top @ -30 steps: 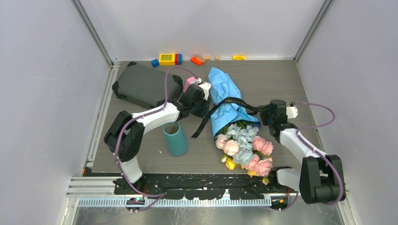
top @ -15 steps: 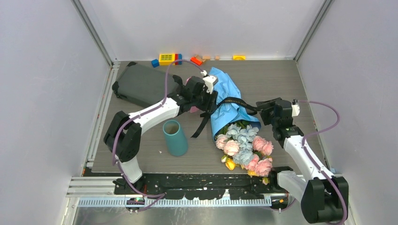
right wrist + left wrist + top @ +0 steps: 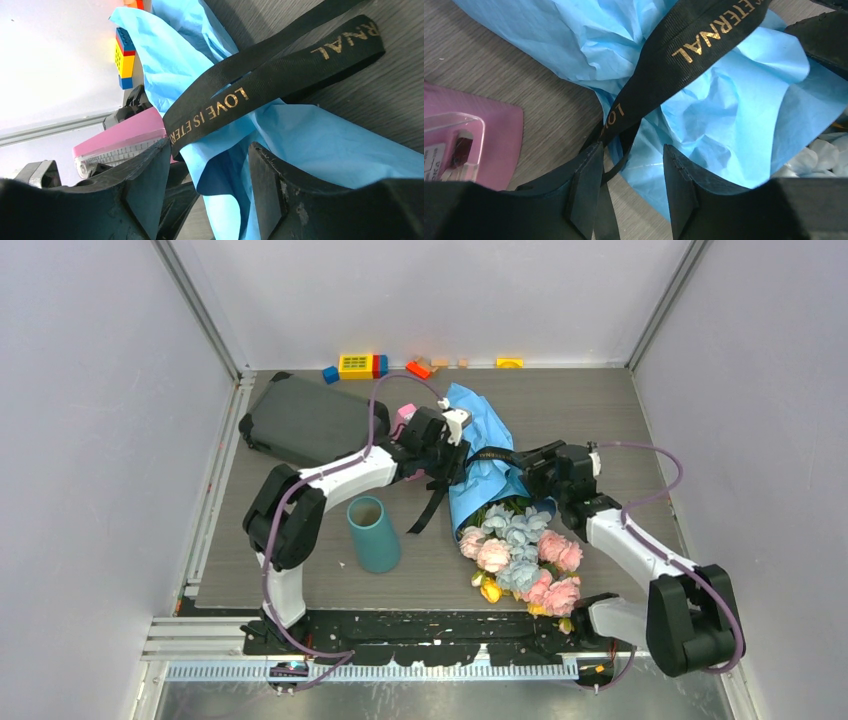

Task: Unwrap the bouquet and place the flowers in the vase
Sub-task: Untie the ribbon from the wrapping paper.

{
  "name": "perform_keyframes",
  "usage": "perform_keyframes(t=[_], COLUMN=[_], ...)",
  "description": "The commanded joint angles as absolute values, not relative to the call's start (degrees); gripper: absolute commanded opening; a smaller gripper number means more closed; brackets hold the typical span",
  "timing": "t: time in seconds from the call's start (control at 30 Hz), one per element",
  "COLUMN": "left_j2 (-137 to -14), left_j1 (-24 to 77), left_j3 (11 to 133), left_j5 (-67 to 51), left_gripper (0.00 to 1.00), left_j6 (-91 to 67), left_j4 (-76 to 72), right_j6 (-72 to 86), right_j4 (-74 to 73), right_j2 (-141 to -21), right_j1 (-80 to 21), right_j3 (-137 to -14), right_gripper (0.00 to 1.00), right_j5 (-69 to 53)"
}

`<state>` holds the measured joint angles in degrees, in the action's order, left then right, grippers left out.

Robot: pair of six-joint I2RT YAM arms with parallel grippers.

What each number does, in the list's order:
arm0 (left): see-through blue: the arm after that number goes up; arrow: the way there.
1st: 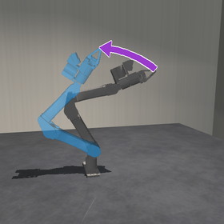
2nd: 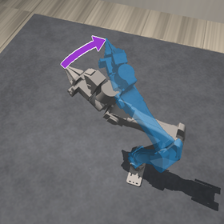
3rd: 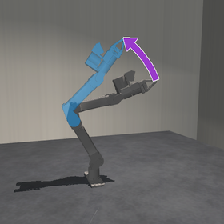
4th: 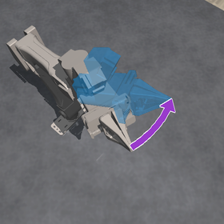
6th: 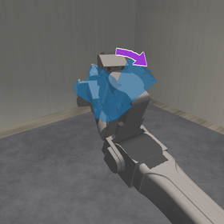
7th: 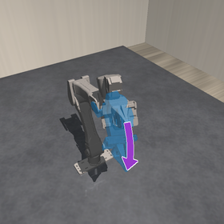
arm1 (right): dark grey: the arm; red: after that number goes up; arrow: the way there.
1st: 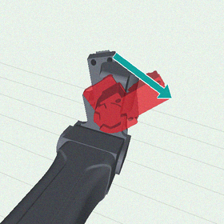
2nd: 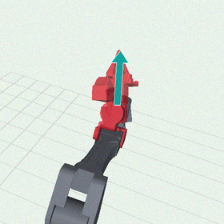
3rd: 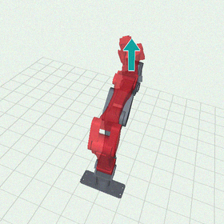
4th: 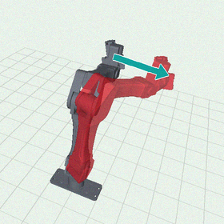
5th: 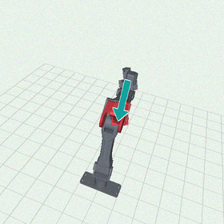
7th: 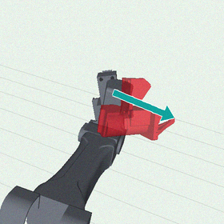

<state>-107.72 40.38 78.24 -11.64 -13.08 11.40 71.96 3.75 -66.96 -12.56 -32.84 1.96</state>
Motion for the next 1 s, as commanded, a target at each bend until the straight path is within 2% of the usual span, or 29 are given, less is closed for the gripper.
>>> perform_keyframes(t=[0.0, 0.27, 0.37, 0.6, 0.7, 0.77, 0.97], left_j2=[-109.08, -110.25, -110.38, -108.73, -107.7, -106.99, -103.23], left_j1=[40.56, 40.61, 40.61, 40.66, 40.61, 40.4, 39.23], left_j3=[81.07, 81.67, 81.44, 78.9, 77.76, 76.81, 71.49], left_j5=[-11.86, -10.32, -9.71, -7.14, -6.35, -5.83, -5.23], left_gripper=[0.48, 0.37, 0.29, 0.11, 0.02, 0.0, 0.0], left_j6=[-13.32, -13.28, -13.16, -13.21, -13.09, -13.81, -17.21], left_j4=[8.91, 8.96, 9.05, 8.56, 8.58, 8.59, 5.73], right_j6=[74.35, 74.44, 73.78, 72.43, 72.79, 72.79, 72.37], right_j4=[10.49, 12.71, 13.67, 13.38, 13.57, 12.88, 9.93], right_j2=[-69.59, -74.28, -76.44, -79.9, -79.8, -78.95, -74.65], right_j1=[-13.06, -13.18, -13.17, -13.05, -12.61, -11.83, -6.55], right_j3=[-35.59, -37.73, -38.85, -41.35, -41.33, -41.27, -39.8], right_gripper=[0.63, 0.57, 0.55, 0.31, 0.1, 0.02, 0.0], right_j5=[1.96, 1.99, 1.42, 1.19, 1.72, 2.62, 4.52])
